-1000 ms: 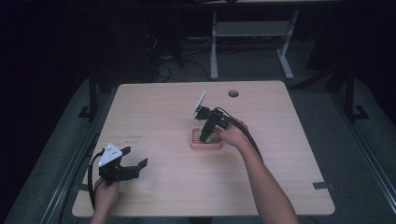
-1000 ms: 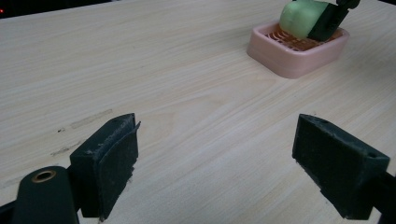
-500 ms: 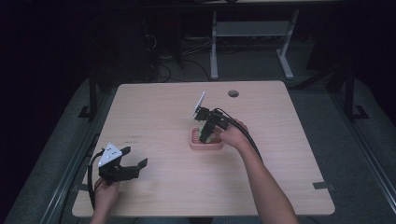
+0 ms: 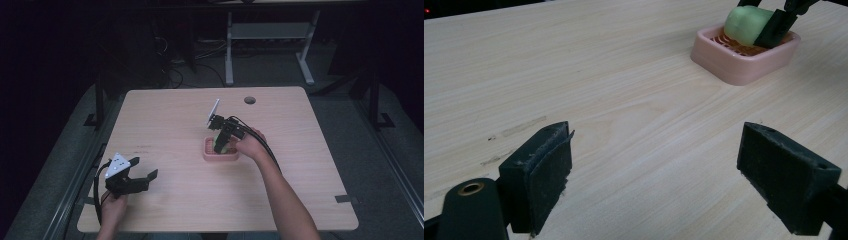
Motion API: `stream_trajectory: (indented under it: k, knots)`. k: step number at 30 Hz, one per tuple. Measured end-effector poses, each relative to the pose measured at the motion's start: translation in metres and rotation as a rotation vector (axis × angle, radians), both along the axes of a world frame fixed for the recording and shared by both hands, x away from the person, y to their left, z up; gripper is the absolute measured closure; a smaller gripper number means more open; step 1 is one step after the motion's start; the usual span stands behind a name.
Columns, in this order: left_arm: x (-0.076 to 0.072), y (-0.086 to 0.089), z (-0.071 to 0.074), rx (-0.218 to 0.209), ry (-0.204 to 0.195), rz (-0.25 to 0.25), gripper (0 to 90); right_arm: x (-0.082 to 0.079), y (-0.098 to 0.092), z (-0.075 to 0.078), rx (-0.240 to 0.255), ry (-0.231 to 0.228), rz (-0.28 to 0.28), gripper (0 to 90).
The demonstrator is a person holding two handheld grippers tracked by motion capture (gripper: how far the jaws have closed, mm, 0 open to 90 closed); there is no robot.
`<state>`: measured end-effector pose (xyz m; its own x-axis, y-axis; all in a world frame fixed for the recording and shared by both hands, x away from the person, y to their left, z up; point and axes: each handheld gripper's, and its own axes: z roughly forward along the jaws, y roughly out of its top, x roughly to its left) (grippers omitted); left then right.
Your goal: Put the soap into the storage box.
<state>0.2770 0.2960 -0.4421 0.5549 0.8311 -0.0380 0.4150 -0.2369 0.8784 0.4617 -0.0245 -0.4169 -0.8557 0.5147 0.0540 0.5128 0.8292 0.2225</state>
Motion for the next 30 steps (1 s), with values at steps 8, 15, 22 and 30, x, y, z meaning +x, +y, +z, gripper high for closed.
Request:
stream_trajectory:
  k: [8,15,22,30]
  knots:
    - [0.0,0.001,0.0,0.004,-0.001,0.001,14.1,0.0,0.0,0.0,0.004,0.006,0.001,25.5]
    - [0.0,0.001,0.001,0.001,-0.005,0.002,14.1,0.0,-0.002,0.001,0.016,0.009,-0.004,25.3]
    - [0.0,0.0,0.001,-0.002,-0.005,-0.002,14.1,-0.001,-0.006,0.008,0.047,0.004,-0.017,25.5]
    - [0.0,0.0,0.001,-0.002,-0.006,-0.005,14.0,-0.004,-0.014,0.017,0.069,-0.013,-0.037,23.7]
